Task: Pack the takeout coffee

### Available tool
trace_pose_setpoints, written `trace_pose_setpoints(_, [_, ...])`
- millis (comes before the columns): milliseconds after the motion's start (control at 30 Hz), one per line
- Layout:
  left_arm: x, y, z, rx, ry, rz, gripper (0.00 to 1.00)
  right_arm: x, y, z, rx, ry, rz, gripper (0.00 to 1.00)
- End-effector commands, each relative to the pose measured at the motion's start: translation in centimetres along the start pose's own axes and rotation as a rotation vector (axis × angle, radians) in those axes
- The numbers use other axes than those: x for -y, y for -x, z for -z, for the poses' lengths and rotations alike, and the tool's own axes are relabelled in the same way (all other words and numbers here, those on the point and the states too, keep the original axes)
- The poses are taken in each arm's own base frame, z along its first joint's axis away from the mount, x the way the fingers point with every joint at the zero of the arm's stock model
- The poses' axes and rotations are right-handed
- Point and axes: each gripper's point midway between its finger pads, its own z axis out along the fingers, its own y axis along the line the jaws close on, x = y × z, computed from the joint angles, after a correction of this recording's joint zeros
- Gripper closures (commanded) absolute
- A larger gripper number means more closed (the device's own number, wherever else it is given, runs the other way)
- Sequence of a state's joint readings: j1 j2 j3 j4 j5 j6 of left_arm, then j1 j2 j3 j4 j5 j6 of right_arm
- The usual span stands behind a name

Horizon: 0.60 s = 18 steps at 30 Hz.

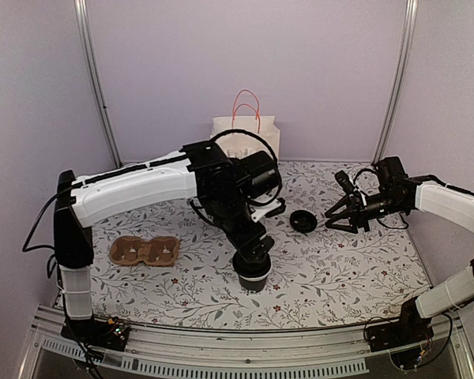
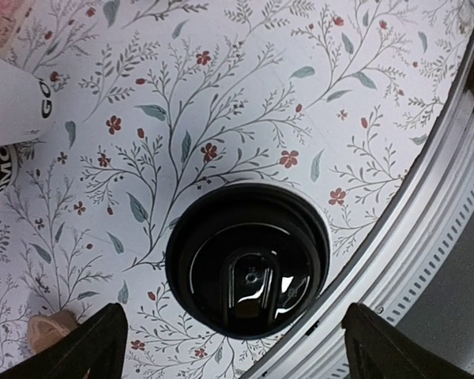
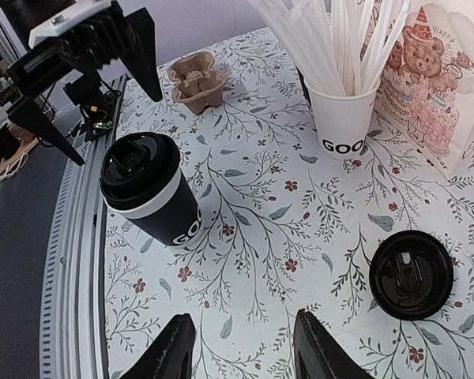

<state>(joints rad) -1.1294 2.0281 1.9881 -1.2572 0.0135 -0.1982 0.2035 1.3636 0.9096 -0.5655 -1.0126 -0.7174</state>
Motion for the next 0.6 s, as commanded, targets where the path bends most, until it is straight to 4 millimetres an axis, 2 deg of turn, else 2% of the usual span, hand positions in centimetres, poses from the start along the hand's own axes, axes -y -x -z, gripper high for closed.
trace_pose_setpoints(0, [-2.9,0.5,4.7,0.169,0.094,0.128,0.03,-0.5,3.2,0.8,0.078,0.017,0.000,0.55])
trace_pose_setpoints(100, [-4.9,-0.1,4.9,0.259,0.123,0.267,0.06,-1.3,4.3,0.6,0.088,0.048,-0.061,0.55])
trace_pose_setpoints(167, [-5.6,-0.1,5.5,0.374,0.098,0.387,0.08,-2.3,4.2,-0.5,0.041,0.082,-0.096,0.57])
trace_pose_setpoints(233, [-5.4,0.5,6.4,0.534,0.010,0.474,0.11,-3.7,3.4,-2.3,-0.040,0.140,-0.134,0.57])
trace_pose_setpoints(367, [-5.3,-1.0,7.4,0.729,-0.154,0.645,0.18,-5.8,1.5,-4.4,-0.126,0.257,-0.233,0.57])
trace_pose_setpoints(467, [-5.4,-2.4,6.0,0.771,-0.222,0.735,0.19,-6.3,0.3,-5.3,-0.157,0.304,-0.292,0.54])
trace_pose_setpoints(567, [-5.6,-3.5,4.7,0.772,-0.238,0.789,0.19,-6.8,-0.8,-6.3,-0.180,0.359,-0.344,0.44])
